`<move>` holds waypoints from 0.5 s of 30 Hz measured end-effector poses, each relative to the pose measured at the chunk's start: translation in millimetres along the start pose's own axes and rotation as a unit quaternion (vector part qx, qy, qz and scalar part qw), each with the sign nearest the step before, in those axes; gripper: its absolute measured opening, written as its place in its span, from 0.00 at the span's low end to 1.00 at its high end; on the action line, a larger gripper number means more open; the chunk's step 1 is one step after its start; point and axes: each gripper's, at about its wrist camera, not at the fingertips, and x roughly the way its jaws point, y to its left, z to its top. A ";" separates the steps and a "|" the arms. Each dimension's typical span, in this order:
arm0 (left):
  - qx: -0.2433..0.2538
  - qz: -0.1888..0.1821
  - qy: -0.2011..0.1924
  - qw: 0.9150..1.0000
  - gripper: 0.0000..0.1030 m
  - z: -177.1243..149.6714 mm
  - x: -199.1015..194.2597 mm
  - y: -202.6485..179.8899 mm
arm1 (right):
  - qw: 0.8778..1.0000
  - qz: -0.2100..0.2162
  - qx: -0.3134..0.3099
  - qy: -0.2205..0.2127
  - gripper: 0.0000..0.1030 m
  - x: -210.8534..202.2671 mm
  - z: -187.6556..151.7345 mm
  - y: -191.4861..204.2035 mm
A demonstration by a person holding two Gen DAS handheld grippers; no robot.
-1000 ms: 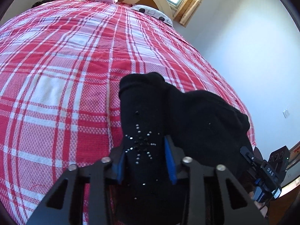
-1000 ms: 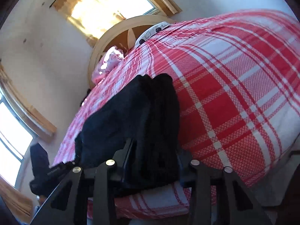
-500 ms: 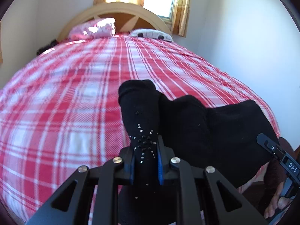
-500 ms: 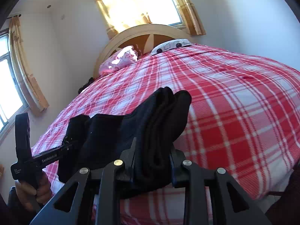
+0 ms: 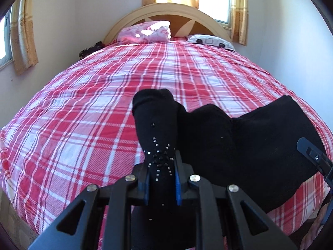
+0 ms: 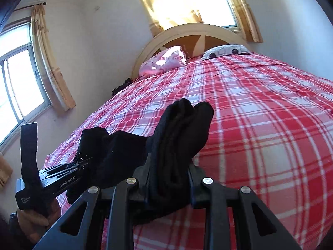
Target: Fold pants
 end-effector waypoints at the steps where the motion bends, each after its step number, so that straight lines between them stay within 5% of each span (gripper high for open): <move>1: -0.004 0.001 0.004 1.000 0.18 -1.9 2.5 4.6 | 1.000 0.000 -0.001 0.002 0.27 4.0 0.2 3.1; 10: -0.039 -0.037 0.017 0.998 0.18 -3.1 11.2 23.2 | 0.998 -0.024 -0.056 0.018 0.27 14.8 3.0 29.5; 15: -0.046 -0.007 -0.016 0.999 0.18 12.6 4.5 49.2 | 0.998 0.000 -0.054 0.021 0.27 30.1 16.1 44.6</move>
